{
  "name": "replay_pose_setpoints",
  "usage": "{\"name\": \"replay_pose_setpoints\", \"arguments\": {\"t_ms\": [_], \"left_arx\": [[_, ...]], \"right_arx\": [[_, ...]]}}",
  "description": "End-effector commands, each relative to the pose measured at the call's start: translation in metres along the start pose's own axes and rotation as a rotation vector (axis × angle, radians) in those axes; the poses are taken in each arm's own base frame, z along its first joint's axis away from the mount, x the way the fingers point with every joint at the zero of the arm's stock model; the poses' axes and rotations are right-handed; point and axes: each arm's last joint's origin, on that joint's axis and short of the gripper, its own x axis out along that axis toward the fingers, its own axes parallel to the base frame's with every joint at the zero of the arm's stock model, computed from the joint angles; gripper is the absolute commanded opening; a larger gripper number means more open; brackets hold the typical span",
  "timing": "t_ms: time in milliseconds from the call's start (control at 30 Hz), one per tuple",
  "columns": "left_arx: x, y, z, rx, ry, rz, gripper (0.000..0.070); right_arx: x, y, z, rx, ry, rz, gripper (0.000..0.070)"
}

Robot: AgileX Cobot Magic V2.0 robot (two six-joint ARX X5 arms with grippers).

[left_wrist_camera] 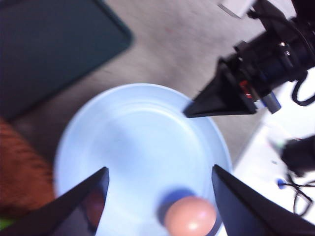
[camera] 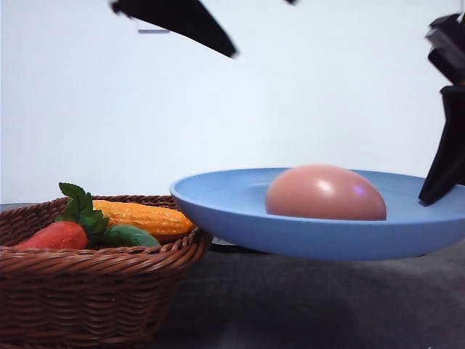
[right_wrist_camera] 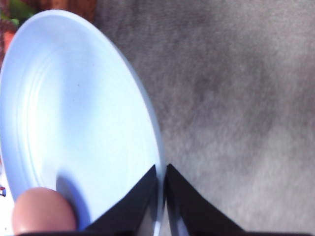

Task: Transfer egg from basket to plate and serve

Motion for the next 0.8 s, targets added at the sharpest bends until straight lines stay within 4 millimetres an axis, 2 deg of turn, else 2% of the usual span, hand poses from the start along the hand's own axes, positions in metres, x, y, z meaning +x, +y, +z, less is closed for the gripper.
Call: {"name": "replay_pose_setpoints", "arguments": {"t_ms": [0,167,400,567,767], "left_arx": [[-0.017,-0.002,0.005,0.036,-0.062,0.039,0.0425],[-0.060,0.004,0.001,0.064,-0.191,0.213,0.0425],[-0.112,0.006,-0.011,0.048,-0.338,0.360,0.0425],[-0.133,0.006,-0.019,0.036,-0.392,0.403,0.0425],[-0.142,0.007,-0.026,0.033,-0.393,0.416,0.0424]], "right_arx": [[-0.003,0.003,0.014,-0.029,-0.038,0.015,0.0000],[-0.004,-0.004,0.048,-0.013,-0.094,-0.002,0.0000],[0.002,-0.023,0.110,0.034,-0.133,-0.032,0.0000],[0.018,-0.041,0.148,0.072,-0.119,-0.046,0.0000],[0.047,-0.064,0.181,0.129,-0.072,-0.068,0.0000]]}}
